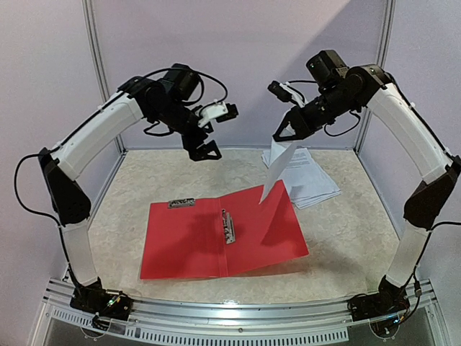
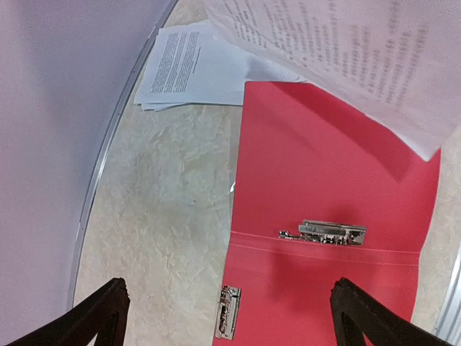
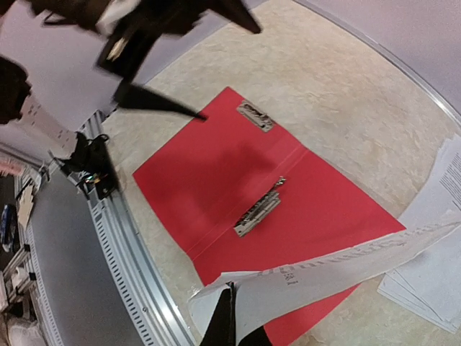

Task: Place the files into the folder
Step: Pass from the right arm to the left

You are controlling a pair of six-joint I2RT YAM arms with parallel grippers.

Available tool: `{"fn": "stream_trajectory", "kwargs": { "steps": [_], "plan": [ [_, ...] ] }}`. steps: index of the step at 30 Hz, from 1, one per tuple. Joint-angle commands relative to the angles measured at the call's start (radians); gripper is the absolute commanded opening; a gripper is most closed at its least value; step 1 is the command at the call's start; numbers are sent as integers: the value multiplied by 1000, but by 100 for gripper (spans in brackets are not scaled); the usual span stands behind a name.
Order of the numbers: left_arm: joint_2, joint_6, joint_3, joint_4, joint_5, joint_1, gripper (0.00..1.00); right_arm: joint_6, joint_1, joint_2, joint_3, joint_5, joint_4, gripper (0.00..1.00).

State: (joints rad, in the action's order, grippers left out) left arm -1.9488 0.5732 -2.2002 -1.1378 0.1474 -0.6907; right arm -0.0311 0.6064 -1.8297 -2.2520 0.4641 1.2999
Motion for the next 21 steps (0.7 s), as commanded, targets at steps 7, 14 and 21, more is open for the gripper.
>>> {"fn": "stream_trajectory", "kwargs": {
  "steps": [7,14,21],
  "plan": [
    [198,68,223,5,324,173,100,-120,330,106,43,-77,155,0],
    [259,125,341,54,374,180,100,-227,410,170,151,-122,115,0],
    [252,160,367,56,485,197,99,-315,416,278,262,-100,44,0]
  ]
}}
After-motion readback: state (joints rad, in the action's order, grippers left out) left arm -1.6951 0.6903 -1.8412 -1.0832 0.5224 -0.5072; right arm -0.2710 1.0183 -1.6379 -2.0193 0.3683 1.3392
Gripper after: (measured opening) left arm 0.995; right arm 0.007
